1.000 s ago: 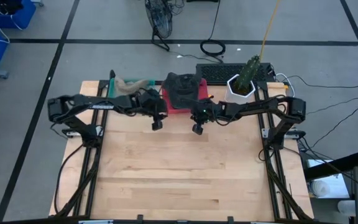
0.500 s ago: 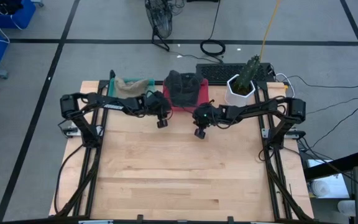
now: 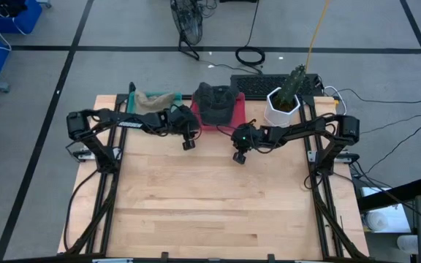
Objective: Pick & Place hat
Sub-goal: Adjust the red bin on the table
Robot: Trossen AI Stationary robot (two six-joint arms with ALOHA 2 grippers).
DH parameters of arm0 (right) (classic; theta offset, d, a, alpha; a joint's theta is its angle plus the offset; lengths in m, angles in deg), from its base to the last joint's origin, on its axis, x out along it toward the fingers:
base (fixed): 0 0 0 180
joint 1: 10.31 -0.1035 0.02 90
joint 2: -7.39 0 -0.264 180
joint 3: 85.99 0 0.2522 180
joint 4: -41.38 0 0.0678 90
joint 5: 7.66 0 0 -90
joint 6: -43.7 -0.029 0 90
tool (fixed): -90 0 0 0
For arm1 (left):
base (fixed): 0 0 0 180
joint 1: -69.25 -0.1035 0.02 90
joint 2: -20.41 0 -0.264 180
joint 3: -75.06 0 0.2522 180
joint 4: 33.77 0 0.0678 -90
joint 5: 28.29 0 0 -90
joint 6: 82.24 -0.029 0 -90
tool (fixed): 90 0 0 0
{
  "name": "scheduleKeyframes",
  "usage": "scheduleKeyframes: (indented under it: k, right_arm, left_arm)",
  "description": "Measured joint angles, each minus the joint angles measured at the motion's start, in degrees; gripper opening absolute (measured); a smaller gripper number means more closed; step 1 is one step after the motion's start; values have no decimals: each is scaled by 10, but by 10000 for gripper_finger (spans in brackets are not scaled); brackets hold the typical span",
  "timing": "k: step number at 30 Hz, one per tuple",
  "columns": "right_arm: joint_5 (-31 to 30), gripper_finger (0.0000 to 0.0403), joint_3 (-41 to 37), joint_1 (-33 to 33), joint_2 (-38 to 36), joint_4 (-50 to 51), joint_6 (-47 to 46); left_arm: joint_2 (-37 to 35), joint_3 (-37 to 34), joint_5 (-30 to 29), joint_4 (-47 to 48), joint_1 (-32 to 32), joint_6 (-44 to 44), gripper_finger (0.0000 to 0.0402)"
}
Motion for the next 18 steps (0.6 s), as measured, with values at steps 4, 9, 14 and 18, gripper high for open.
scheduleKeyframes:
  k: [4,9,14,18]
  right_arm:
    - [-94,0,0,8,0,-2,6]
    - [-141,0,0,31,0,-30,11]
    - [-128,0,-1,50,0,-55,11]
    - [-102,0,0,55,0,-60,11]
  left_arm:
    - [-22,0,2,32,0,10,113]
    - [-44,0,4,58,0,15,113]
    - [-56,0,5,69,1,16,113]
    - [-55,0,6,84,1,14,113]
